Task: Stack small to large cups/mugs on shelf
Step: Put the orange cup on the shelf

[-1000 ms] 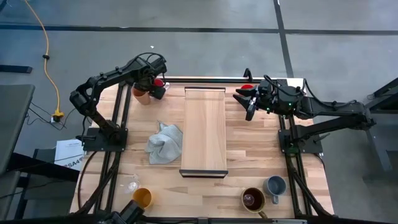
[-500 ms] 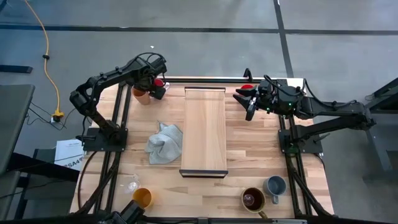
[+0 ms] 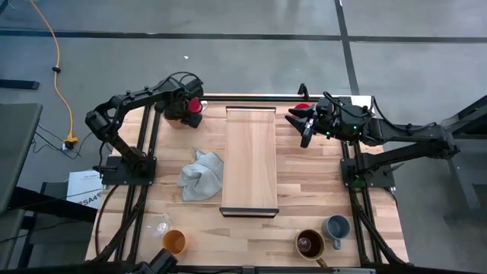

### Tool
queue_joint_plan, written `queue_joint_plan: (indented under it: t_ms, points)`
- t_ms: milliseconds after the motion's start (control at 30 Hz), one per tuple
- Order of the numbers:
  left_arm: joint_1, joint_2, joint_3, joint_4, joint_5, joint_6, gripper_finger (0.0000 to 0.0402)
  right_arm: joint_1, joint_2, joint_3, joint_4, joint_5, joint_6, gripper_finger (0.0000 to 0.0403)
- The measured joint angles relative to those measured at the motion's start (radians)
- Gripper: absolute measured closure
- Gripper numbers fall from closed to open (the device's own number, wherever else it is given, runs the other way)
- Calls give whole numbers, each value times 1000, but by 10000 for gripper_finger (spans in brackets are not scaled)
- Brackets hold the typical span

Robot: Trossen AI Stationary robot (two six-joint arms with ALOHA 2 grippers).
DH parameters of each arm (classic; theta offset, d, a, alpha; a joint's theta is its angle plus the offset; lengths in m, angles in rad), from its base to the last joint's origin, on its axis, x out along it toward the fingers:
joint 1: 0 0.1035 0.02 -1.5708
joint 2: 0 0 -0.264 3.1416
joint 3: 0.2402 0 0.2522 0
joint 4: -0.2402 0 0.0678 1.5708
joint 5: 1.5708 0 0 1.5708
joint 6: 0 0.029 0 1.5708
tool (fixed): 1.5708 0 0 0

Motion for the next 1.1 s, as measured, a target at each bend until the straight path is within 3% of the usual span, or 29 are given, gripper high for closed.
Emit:
queue_joint_plan:
  t_ms: [267, 467, 700, 867, 1100]
  points:
    - [0, -8, 0, -19, -2, 11, 391, 0, 0, 0, 0, 0, 0, 265]
    - [0, -63, 1, -126, 15, 14, 396, 0, 0, 0, 0, 0, 0, 265]
    - [-5, -228, 24, -294, 204, 31, 399, 0, 0, 0, 0, 0, 0, 265]
    - [-71, -320, 184, -345, 256, 7, 399, 0, 0, 0, 0, 0, 0, 265]
    - [-256, -284, 580, -381, 251, -47, 400, 0, 0, 0, 0, 0, 0, 265]
